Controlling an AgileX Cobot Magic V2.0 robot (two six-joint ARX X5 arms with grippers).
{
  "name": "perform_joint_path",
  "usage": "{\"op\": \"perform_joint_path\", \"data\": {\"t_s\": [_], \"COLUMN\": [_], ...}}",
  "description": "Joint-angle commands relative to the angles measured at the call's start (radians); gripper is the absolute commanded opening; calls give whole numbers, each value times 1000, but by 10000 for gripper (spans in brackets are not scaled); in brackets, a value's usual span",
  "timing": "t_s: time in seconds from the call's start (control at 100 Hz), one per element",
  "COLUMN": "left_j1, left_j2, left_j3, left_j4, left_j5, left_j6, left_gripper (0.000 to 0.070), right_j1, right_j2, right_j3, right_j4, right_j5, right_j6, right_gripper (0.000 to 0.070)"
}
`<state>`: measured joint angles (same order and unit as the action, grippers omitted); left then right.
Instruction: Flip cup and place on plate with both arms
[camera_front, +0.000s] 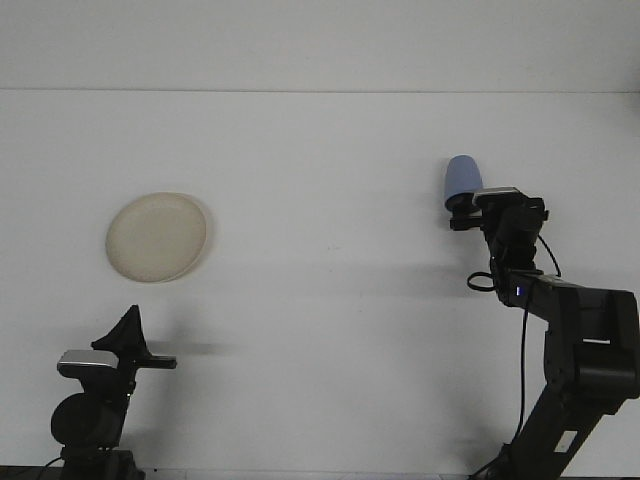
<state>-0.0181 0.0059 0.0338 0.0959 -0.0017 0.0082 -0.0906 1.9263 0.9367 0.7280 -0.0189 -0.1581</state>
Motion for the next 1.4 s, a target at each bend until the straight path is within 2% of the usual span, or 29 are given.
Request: {"op": "perform_joint_path", "data": {"t_s": [0.0,0.18,0.24,0.34,0.36,0.57,0.75,0.88,0.96,1.02,1.08,1.14,1.23,1.39], "left_j1": [-2,-2,-2,-2,-2,-2,-2,-2,-2,-2,-2,-2,-2,-2], "left_j2": [-2,-2,-2,-2,-2,-2,-2,-2,-2,-2,-2,-2,-2,-2], "left_j3": [-19,-19,-19,-19,-19,-19,-19,-19,-19,-19,-19,-19,-19,-19], "left_j4": [10,10,10,10,10,10,10,10,10,10,10,10,10,10], "left_j5": [-3,-3,-3,-3,-3,-3,-3,-3,-3,-3,-3,-3,-3,-3], "left_j6": [-7,-7,-7,-7,-7,-7,-7,-7,-7,-7,-7,-7,-7,-7], "left_gripper": [14,14,14,14,14,14,14,14,14,14,14,14,14,14], "right_j1": [-3,-8,-8,-8,-7,-7,-12,-13,-13,-10,-2,13,49,158], "right_j2": [39,79,93,95,95,46,-114,-274,-380,-449,-513,-571,-645,-708], "right_j3": [33,84,97,101,101,101,101,101,101,101,101,102,103,132], "right_j4": [13,11,8,6,10,-27,-183,-327,-425,-496,-577,-669,-818,-1109], "right_j5": [-23,-81,-94,-117,-120,-127,-198,-256,-296,-345,-403,-451,-483,-534], "right_j6": [-7,-7,-6,-4,-4,53,113,209,314,381,415,419,409,319], "right_gripper": [555,462,387,43,0,0,0,0,0,0,0,0,0,0]}}
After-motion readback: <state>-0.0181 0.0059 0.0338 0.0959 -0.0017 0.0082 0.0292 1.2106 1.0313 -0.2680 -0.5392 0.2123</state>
